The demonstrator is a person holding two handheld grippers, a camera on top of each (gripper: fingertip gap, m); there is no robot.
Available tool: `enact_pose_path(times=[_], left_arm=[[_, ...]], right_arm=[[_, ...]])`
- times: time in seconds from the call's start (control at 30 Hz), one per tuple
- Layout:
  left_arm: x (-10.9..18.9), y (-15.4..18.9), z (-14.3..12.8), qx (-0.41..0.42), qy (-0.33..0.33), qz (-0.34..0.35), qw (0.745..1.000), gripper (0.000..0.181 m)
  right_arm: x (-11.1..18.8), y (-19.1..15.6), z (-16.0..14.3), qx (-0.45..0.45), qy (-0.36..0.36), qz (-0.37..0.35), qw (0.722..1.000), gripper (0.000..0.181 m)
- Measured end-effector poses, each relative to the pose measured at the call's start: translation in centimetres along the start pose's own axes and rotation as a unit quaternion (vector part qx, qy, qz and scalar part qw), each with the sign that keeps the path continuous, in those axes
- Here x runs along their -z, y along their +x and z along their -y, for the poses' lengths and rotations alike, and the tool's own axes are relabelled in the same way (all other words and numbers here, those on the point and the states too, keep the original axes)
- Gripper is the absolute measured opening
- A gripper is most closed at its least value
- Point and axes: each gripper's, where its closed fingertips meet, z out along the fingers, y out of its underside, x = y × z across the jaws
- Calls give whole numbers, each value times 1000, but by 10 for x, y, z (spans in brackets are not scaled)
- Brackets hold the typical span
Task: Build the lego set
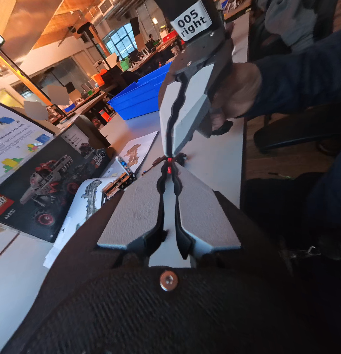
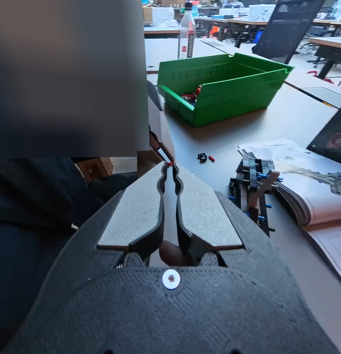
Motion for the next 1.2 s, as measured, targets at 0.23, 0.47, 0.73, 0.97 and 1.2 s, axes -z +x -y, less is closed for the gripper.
enact_pose_path(times=[0.23, 0.47, 0.73, 0.97, 1.2], left_arm=[[-1, 0, -2, -99, -41, 53, 993, 0], [-3, -2, -3, -120, -60, 83, 987, 0], [-3, -6, -12, -64, -72, 74, 993, 2], [-3, -7, -11, -38, -70, 65, 995, 2], [-2, -9, -13, -44, -80, 74, 993, 1]], right_arm=[[-4, 1, -5, -70, 0, -17, 997, 0], [-6, 3, -5, -106, 19, -20, 994, 1], [-8, 10, -6, -97, 8, -34, 995, 0], [-5, 10, -3, -109, 11, -23, 994, 0], [-9, 11, -3, -91, 6, -27, 995, 1]])
